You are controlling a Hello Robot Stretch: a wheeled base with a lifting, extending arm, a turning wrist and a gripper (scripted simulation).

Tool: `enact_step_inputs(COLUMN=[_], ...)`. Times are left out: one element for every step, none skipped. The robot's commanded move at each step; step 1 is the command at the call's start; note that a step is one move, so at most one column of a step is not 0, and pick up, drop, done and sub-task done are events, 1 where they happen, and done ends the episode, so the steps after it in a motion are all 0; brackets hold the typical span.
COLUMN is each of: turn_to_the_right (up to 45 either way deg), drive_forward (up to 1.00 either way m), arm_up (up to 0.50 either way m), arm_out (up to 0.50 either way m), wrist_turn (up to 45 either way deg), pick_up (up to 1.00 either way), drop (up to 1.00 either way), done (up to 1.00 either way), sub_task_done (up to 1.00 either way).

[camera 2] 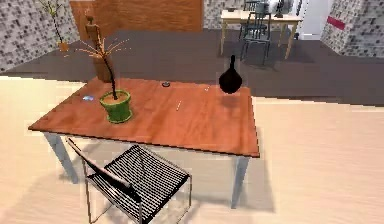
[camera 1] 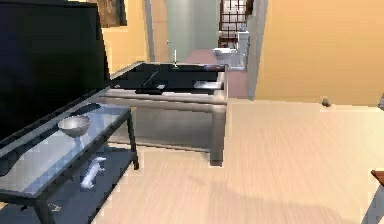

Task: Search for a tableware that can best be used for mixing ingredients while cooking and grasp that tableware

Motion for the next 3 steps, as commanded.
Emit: enact_step_inputs(turn_to_the_right=[0.0,0.0,-45.0], drive_forward=[1.0,0.25,0.0], arm_up=[0.0,0.0,0.0], arm_out=[0.0,0.0,0.0], wrist_turn=[0.0,0.0,0.0], pick_up=[0.0,0.0,0.0], drop=[0.0,0.0,0.0], done=[0.0,0.0,0.0], sub_task_done=[0.0,0.0,0.0])
